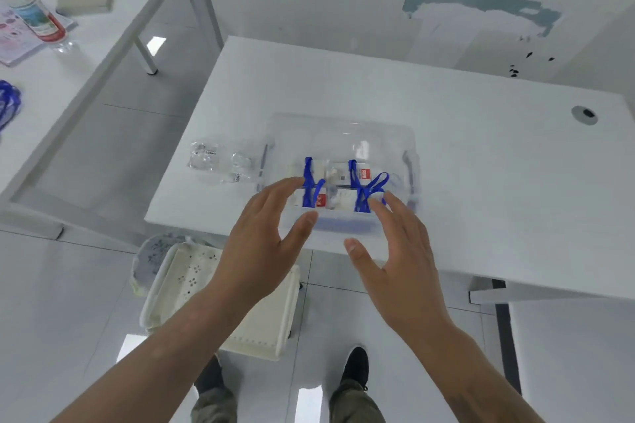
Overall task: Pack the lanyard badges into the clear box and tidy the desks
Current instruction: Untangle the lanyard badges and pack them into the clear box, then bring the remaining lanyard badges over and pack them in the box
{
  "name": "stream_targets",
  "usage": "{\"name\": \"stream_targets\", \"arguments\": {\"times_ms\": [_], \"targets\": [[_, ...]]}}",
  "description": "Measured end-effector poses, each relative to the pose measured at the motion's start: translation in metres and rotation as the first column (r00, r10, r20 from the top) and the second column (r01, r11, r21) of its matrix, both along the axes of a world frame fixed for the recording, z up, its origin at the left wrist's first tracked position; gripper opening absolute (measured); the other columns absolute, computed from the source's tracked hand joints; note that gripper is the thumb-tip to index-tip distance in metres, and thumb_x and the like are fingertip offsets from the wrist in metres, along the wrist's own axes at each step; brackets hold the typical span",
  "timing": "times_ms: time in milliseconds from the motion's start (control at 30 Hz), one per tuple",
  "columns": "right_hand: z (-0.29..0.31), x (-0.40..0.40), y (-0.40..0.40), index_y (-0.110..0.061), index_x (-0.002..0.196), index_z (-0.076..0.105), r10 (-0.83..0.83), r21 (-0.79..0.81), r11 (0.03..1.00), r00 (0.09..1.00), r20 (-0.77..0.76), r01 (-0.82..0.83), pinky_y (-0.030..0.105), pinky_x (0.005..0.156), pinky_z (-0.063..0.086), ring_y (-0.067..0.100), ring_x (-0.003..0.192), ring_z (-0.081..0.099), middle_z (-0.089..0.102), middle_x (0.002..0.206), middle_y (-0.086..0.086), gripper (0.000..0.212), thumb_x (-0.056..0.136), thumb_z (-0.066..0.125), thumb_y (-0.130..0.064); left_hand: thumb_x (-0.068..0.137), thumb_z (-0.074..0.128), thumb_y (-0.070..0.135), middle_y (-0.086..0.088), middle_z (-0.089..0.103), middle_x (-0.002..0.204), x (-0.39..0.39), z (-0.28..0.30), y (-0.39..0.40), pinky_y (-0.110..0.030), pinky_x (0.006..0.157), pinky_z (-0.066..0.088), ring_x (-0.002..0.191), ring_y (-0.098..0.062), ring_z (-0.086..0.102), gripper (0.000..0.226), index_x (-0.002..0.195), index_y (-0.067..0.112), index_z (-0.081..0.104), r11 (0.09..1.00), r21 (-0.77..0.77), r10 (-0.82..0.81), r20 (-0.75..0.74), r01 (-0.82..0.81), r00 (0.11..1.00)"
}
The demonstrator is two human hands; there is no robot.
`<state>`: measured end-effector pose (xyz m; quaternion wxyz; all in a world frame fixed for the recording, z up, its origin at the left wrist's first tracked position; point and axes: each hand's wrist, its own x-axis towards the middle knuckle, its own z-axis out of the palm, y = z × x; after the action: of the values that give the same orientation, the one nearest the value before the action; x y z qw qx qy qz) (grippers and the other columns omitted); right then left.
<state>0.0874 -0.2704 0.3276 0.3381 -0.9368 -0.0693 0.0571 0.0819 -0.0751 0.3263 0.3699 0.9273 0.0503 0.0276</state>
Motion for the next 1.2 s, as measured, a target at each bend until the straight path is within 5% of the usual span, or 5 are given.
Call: {"name": "stream_targets", "arguments": {"times_ms": [333,700,867,1100,1200], "targets": [[-0.007,-0.054,0.177,-0.038,0.145,0.033,-0.207,0.031,0.978,0.978,0.006,0.207,0.036,0.117,0.025,0.000,0.143,0.015,0.020,0.157,-0.019,0.058,0.092,0.053,-0.052,0.094,0.041,0.054,0.021,0.041,0.145,-0.037,0.003,0.178,-0.021,0.103,0.027,0.132,0.001,0.035,0.052,0.143,0.035,0.039,0.991,-0.050,-0.121,-0.007,0.120,0.993],[0.007,-0.057,0.250,-0.041,0.150,0.021,-0.111,-0.087,0.990,0.994,0.006,0.111,0.034,0.118,0.014,0.005,0.148,0.007,0.010,0.161,-0.018,0.066,0.091,0.041,-0.063,0.094,0.045,0.051,0.014,0.042,0.148,-0.052,0.012,0.266,-0.035,0.111,0.036,0.137,-0.007,0.037,0.053,0.143,0.033,0.039,0.997,-0.014,-0.071,-0.065,0.070,0.995],[0.000,-0.049,0.283,-0.037,0.149,0.027,-0.057,-0.057,0.997,0.998,0.020,0.058,0.035,0.117,0.019,0.005,0.147,0.010,0.014,0.160,-0.017,0.065,0.091,0.040,-0.063,0.097,0.048,0.046,0.013,0.044,0.146,-0.050,0.006,0.300,-0.022,0.104,0.030,0.135,-0.007,0.038,0.050,0.143,0.028,0.042,0.998,0.041,-0.041,-0.038,0.043,0.998],[-0.016,-0.052,0.357,-0.040,0.148,0.026,-0.027,-0.049,0.998,1.000,-0.014,0.026,0.031,0.117,0.017,0.002,0.146,0.008,0.013,0.159,-0.021,0.061,0.093,0.044,-0.060,0.094,0.047,0.048,0.010,0.046,0.144,-0.049,-0.013,0.375,-0.031,0.108,0.036,0.133,-0.010,0.041,0.051,0.141,0.029,0.043,0.999,-0.030,0.013,-0.043,-0.014,0.999],[-0.022,-0.052,0.410,-0.039,0.149,0.027,-0.035,-0.061,0.998,0.999,-0.014,0.034,0.033,0.119,0.018,0.002,0.146,0.008,0.013,0.159,-0.020,0.062,0.093,0.043,-0.060,0.095,0.046,0.048,0.010,0.045,0.145,-0.048,-0.022,0.428,-0.025,0.107,0.031,0.135,-0.009,0.039,0.052,0.142,0.027,0.042,1.000,-0.017,-0.012,-0.039,0.012,0.999]]}}
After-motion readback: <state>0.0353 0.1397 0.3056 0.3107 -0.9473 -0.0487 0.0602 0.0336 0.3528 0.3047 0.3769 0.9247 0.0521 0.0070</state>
